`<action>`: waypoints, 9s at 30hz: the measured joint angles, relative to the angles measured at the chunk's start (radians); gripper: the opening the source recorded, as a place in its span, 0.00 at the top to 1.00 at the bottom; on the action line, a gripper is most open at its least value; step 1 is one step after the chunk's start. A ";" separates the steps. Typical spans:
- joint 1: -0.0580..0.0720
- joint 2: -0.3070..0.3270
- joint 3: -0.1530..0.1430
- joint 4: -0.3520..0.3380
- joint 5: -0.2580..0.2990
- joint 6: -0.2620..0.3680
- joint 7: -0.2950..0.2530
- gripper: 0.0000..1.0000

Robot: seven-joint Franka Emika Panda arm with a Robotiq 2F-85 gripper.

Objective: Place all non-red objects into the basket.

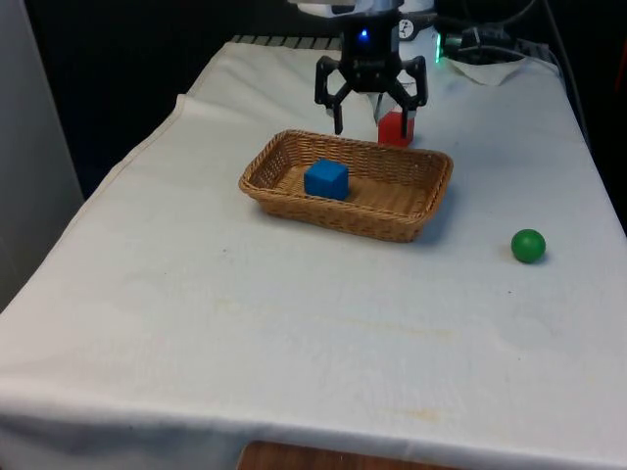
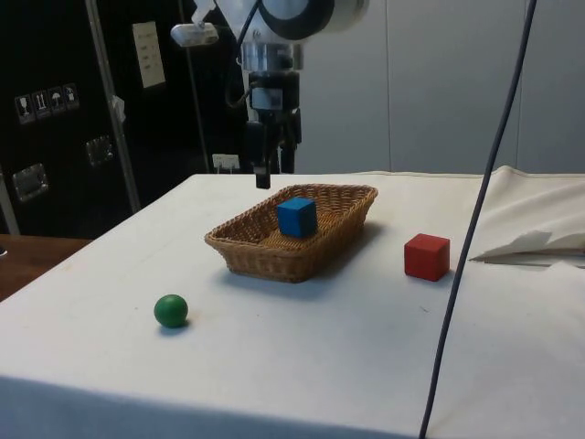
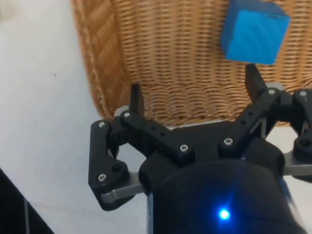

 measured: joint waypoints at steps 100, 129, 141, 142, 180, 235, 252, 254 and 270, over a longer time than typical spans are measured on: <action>0.037 0.479 0.332 0.523 -0.080 -0.088 0.310 0.00; 0.032 0.541 0.319 0.588 -0.080 -0.101 0.304 0.87; 0.032 0.540 0.319 0.588 -0.080 -0.101 0.304 1.00; 0.032 0.539 0.317 0.588 -0.080 -0.102 0.301 1.00; 0.019 0.219 0.250 0.356 -0.080 -0.193 0.208 1.00; -0.012 0.042 0.079 -0.012 -0.062 0.057 -0.031 1.00; -0.012 0.149 0.081 -0.031 -0.055 0.194 -0.030 1.00; -0.012 0.156 0.081 -0.031 -0.055 0.201 -0.029 1.00; -0.012 0.165 0.081 -0.030 -0.055 0.211 -0.028 0.46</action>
